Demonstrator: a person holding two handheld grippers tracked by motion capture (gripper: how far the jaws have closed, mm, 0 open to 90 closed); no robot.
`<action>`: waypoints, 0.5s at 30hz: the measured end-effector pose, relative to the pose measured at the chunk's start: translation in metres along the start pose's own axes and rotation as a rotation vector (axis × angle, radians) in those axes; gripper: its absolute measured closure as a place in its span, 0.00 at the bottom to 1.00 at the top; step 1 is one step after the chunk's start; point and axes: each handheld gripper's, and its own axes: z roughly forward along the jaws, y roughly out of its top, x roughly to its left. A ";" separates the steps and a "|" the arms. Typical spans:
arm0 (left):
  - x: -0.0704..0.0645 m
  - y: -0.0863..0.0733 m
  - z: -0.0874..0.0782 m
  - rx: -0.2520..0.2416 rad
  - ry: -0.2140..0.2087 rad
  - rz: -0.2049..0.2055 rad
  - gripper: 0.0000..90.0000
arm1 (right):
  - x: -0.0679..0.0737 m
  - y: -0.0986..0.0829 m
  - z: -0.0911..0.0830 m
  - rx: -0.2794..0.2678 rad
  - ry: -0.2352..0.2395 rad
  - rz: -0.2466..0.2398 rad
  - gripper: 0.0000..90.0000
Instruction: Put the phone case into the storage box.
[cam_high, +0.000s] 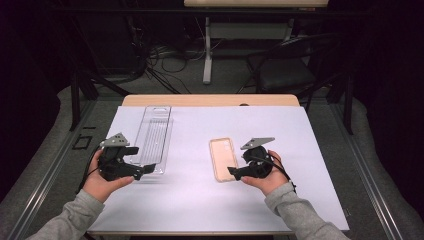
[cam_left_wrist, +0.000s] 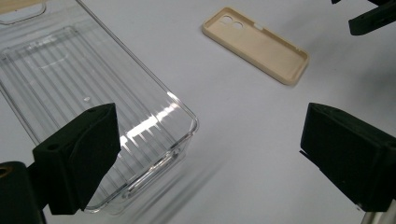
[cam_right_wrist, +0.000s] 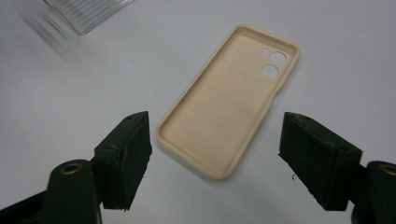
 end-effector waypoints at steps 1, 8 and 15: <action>0.001 0.002 0.000 -0.001 0.004 -0.002 0.05 | -0.001 0.003 0.002 0.011 0.001 0.007 0.28; 0.010 0.015 0.002 0.001 0.044 -0.034 0.07 | -0.012 0.019 0.012 0.047 -0.008 0.070 0.29; 0.016 0.024 0.003 -0.022 0.050 -0.058 0.07 | -0.018 0.029 0.020 0.069 -0.034 0.093 0.33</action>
